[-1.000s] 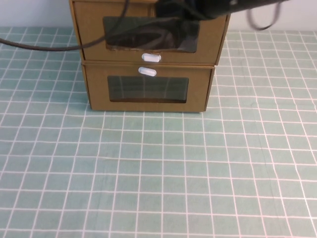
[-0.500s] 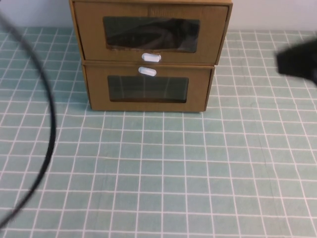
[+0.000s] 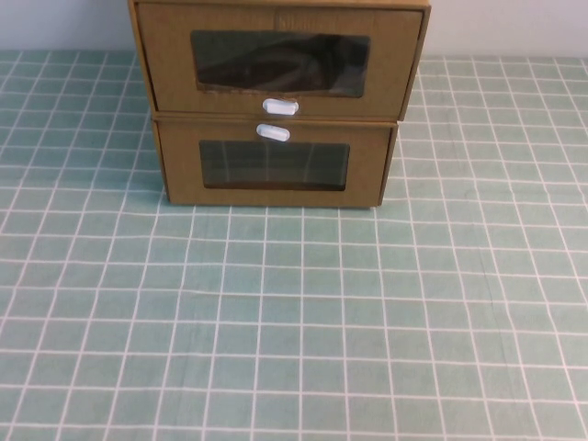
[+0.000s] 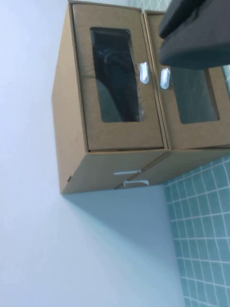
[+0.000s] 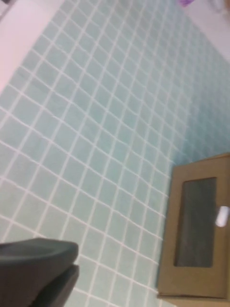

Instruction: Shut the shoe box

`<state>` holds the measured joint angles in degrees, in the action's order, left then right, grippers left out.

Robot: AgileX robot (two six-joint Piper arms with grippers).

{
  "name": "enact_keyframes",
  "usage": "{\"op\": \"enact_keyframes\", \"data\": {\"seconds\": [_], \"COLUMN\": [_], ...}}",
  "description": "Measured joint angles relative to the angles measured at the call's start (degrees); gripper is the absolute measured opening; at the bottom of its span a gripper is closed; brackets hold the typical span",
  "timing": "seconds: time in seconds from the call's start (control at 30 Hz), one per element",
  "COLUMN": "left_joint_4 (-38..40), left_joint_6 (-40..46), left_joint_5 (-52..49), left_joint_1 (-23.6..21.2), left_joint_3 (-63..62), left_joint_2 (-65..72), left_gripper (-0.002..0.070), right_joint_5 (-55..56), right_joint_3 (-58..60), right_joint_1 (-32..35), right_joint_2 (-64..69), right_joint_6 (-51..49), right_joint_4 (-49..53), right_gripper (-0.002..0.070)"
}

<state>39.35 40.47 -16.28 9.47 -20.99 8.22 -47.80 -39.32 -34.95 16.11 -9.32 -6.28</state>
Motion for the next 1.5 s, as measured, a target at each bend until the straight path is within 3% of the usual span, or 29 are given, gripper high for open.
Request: {"op": "enact_keyframes", "data": {"seconds": [0.13, 0.43, 0.57, 1.27, 1.5], "left_joint_4": [0.1, 0.28, 0.01, 0.14, 0.14], "left_joint_6": [-0.19, -0.33, -0.33, -0.33, -0.33], "left_joint_5": [2.47, 7.52, 8.0, 6.04, 5.79], "left_joint_1": [0.0, 0.0, 0.0, 0.0, 0.0], "left_joint_3": [8.44, 22.05, 22.45, 22.45, 22.45], "left_joint_2": [-7.73, -8.78, -8.78, -8.86, -8.86], "left_gripper": [-0.0005, -0.0005, -0.0005, -0.0005, -0.0005], "right_joint_5": [12.36, 47.47, 55.16, 49.59, 49.1], "right_joint_3": [9.98, 31.58, 36.54, 38.68, 39.71], "right_joint_1": [0.0, 0.0, 0.0, 0.85, 19.67], "right_joint_2": [-5.86, -6.7, -6.59, -6.59, -7.61], "right_joint_6": [0.0, 0.0, 0.0, 3.07, 5.43], "right_joint_4": [-0.12, -0.12, -0.12, 0.14, 0.23], "right_gripper": [-0.0011, -0.0011, -0.0011, -0.0011, -0.0011]}}
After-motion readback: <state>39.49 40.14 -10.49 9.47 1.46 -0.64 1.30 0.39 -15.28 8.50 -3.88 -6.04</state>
